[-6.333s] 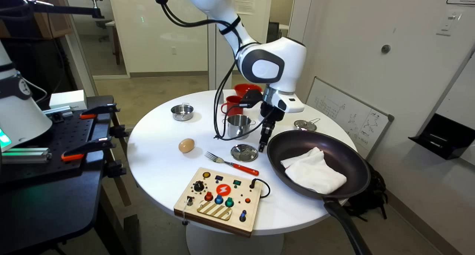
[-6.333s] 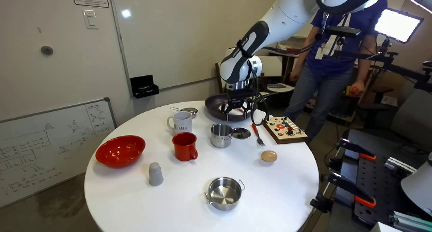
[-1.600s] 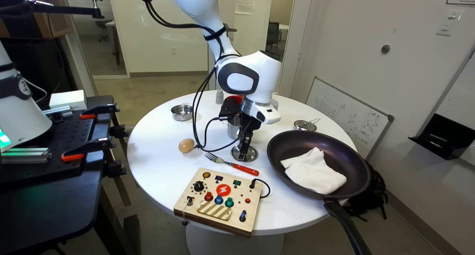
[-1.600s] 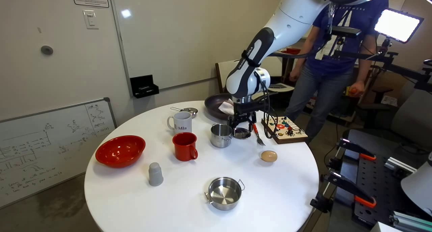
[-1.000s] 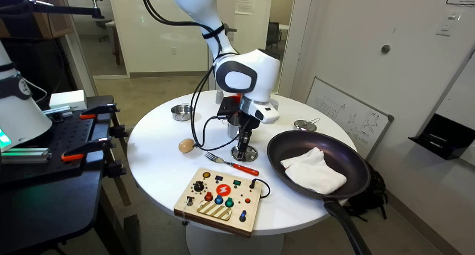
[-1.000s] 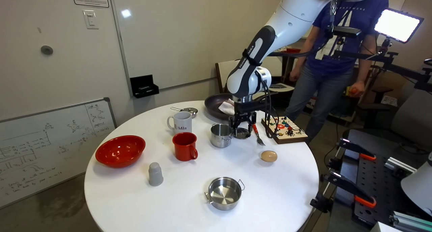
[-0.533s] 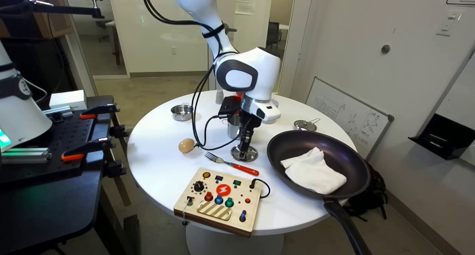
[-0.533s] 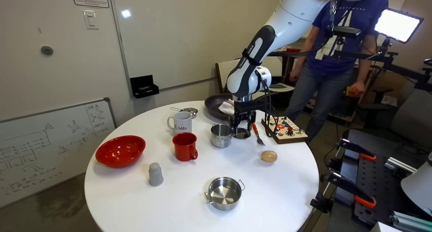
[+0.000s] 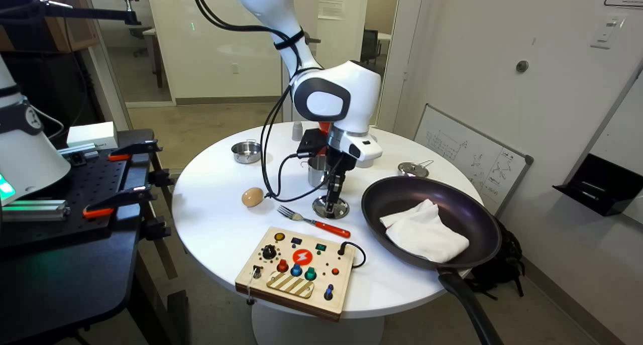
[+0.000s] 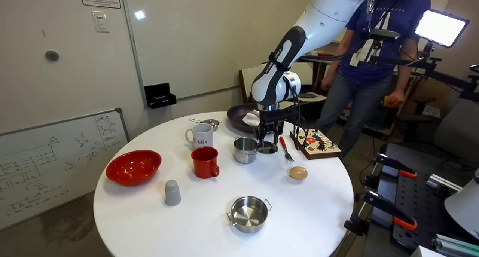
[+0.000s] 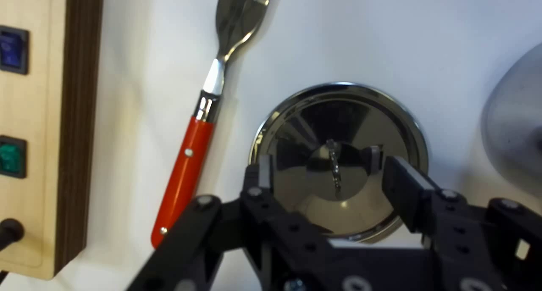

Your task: Put the silver lid on the silver pot in the middle

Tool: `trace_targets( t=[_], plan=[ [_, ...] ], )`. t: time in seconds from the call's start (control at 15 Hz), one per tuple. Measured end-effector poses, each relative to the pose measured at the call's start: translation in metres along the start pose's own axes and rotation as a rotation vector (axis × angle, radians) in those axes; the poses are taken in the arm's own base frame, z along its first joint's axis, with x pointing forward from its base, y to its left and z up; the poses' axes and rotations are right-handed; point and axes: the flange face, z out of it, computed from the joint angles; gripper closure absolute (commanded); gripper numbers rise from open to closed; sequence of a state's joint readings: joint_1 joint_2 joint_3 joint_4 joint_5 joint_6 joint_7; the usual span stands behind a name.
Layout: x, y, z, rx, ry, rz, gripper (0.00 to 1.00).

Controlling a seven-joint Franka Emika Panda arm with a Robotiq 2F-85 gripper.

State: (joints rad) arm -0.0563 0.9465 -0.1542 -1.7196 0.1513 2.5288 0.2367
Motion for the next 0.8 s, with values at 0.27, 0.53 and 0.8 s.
trace_targets(
  t=[0.27, 0.53, 0.8],
  plan=[
    [0.0002, -0.0009, -0.0005, -0.003, 0.002, -0.006, 0.52],
    [0.0005, -0.0017, -0.0011, -0.004, 0.002, -0.009, 0.48],
    [-0.0002, -0.0030, -0.0010, -0.008, -0.003, -0.014, 0.50]
  ],
)
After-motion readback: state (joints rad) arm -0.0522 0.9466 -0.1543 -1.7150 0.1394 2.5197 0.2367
